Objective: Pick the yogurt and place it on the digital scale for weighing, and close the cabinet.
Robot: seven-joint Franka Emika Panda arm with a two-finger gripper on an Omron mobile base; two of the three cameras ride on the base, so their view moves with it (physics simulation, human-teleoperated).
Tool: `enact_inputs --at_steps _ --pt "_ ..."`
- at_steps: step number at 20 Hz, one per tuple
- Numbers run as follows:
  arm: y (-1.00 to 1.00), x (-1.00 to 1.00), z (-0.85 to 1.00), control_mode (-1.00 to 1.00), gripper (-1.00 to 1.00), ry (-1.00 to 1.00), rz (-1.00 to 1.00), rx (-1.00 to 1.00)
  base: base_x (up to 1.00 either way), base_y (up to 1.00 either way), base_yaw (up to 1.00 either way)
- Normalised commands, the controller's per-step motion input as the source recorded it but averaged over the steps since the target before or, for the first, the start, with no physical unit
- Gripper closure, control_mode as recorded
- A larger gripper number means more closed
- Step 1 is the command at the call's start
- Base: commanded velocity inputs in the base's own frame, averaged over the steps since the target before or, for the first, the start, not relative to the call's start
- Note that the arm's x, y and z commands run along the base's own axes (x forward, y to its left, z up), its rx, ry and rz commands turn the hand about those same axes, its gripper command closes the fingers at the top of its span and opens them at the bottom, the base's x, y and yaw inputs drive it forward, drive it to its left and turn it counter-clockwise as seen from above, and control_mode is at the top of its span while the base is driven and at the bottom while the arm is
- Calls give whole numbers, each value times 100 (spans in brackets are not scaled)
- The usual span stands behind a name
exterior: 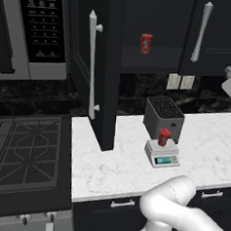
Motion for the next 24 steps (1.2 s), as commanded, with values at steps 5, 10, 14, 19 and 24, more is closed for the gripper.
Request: enact_inputs --at_steps 5,10,14,19,24 --pt "60 -55 -60 -100 -100 -16 17 36 0 0 0" --pt "26 -50 -24 -100 -100 -27 0 13 0 0 0" --pt "36 -12 -48 -100 -100 -17 0 9 0 0 0" --pt "68 -7 -60 -100 -100 -8 0 13 0 0 0" --pt "85 -35 -59 -100 -100 -9 0 23 0 0 0"
